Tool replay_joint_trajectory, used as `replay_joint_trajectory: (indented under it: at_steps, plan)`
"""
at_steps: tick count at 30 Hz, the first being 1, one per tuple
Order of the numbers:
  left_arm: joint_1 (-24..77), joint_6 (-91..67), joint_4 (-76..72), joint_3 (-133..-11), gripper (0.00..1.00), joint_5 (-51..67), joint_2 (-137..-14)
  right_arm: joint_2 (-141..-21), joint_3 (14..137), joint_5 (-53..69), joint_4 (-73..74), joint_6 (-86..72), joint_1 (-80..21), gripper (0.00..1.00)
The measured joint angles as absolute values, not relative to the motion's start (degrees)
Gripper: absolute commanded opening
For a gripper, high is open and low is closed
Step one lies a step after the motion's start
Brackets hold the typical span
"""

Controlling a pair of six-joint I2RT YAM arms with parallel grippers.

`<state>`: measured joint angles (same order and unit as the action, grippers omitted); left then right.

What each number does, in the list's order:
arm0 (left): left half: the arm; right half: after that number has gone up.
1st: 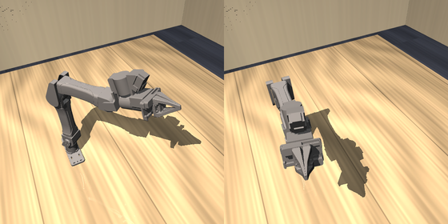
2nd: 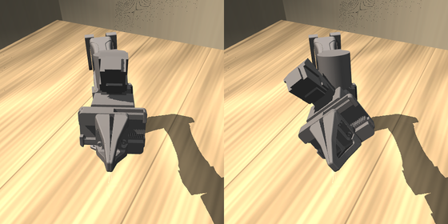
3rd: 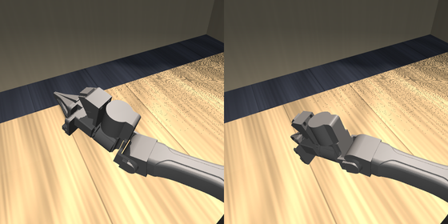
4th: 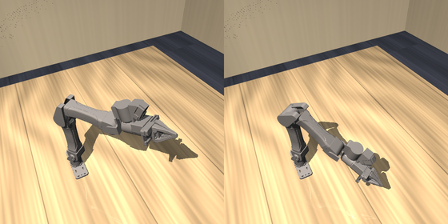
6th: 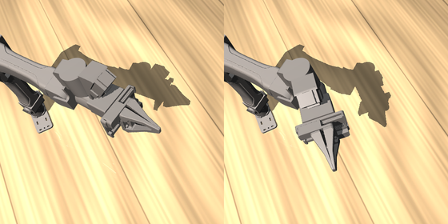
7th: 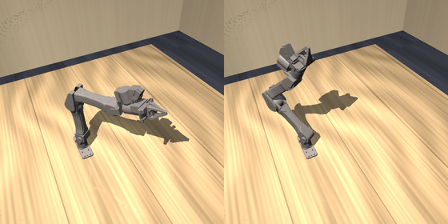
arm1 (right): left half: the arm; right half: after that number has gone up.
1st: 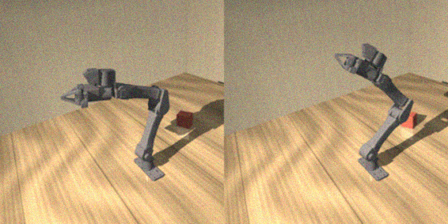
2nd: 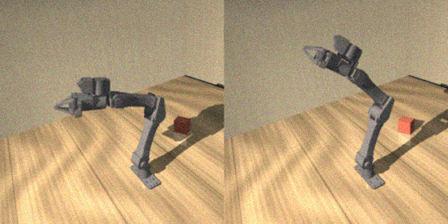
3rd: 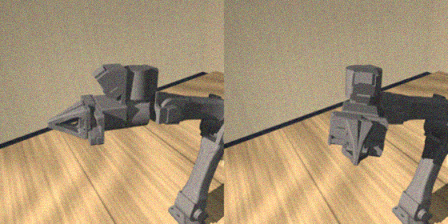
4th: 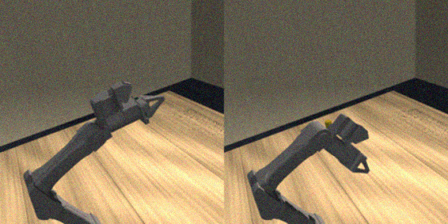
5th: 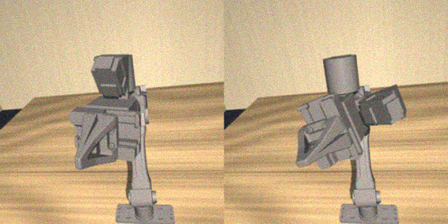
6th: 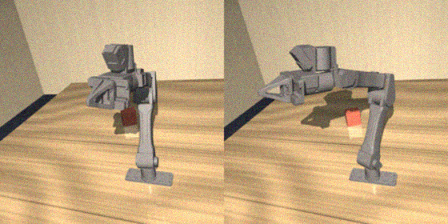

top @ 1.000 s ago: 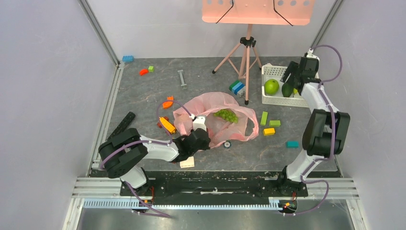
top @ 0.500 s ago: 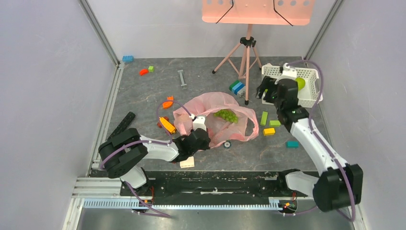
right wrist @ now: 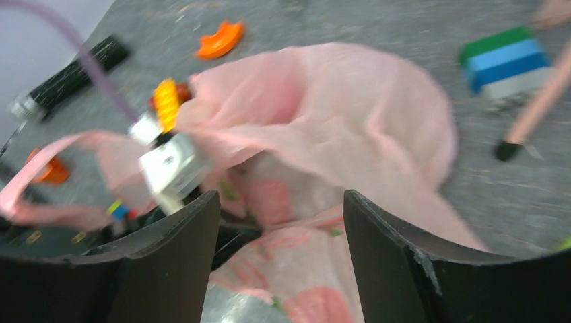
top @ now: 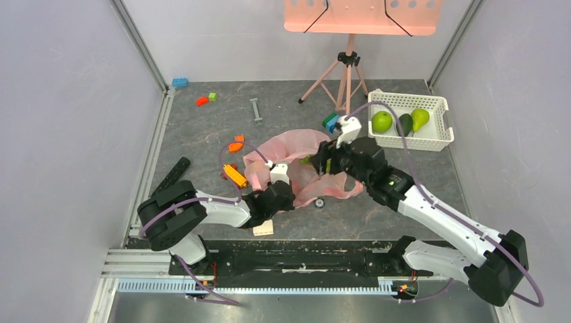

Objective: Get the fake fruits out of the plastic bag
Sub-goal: Adjust the plastic bag at the center of the board.

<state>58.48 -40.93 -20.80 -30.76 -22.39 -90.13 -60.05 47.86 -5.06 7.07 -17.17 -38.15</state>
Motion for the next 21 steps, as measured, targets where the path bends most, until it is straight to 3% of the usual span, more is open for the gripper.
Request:
replay_joint_trajectory:
  at_steps: [9,21]
  plan:
    - [58.5,-40.9,-20.7,-29.8,0.05,-23.0,-89.1,-64.4,47.6,-6.4,6.3,-16.5,-51.8,0.46]
    - [58.5,-43.6,-16.0,-23.9,0.04,-28.8,-74.6,-69.6,41.3,-13.8,4.8,-22.2,-52.3,0.49]
